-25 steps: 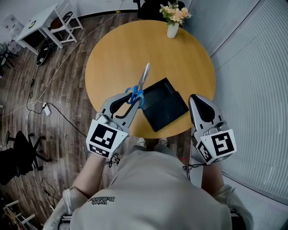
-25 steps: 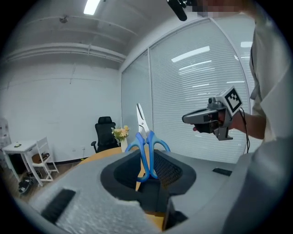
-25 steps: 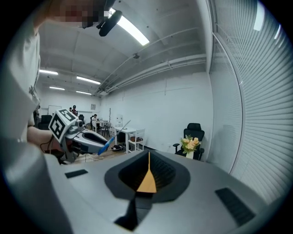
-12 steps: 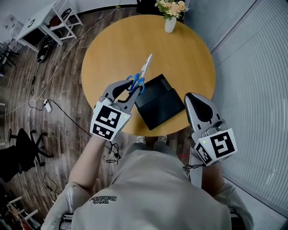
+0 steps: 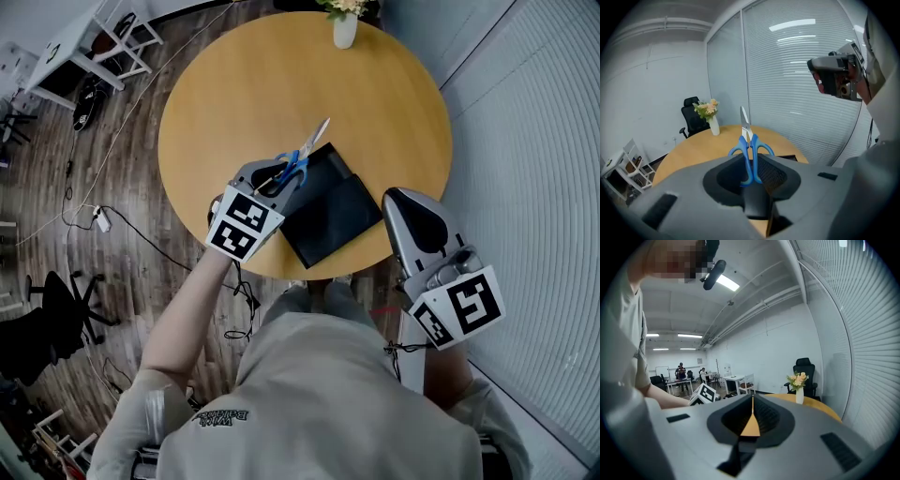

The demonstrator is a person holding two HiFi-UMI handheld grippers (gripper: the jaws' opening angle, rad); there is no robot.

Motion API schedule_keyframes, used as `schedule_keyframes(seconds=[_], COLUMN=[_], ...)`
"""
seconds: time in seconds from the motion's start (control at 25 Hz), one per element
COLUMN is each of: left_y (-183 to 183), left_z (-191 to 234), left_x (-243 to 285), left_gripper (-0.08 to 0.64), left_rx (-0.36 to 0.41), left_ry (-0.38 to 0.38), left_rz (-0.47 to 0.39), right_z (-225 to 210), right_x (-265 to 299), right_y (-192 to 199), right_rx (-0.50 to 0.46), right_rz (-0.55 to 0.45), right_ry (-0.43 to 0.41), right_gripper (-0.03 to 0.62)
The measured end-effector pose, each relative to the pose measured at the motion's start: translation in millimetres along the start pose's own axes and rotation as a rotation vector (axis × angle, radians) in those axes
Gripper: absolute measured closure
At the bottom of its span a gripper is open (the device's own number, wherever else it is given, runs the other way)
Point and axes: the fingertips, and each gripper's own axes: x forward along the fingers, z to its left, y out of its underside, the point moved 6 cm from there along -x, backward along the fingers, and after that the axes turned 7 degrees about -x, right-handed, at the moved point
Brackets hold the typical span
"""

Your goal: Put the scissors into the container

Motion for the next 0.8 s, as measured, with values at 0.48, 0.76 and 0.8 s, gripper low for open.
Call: schedule_keyframes(seconds=[0.48, 0.76, 0.8], left_y=[52, 80, 84], left_z=[6, 9, 7], left_x=[71, 92, 93], left_gripper=[0.468, 0.468, 0.468], left_rx=[0.005, -0.011, -0.007], left_ry=[0.072, 0.1, 0.105], left_rz=[0.205, 0.336, 0.358], right_z=[-21, -36, -36], right_x=[16, 27, 27], right_y=[1, 16, 18], right_rx=[0.096, 0.136, 0.139], right_rz=[-0.018, 0.006, 0.008], right_ry=[-0.044, -0.05, -0.052], right_gripper=[0.561, 0.561, 0.561])
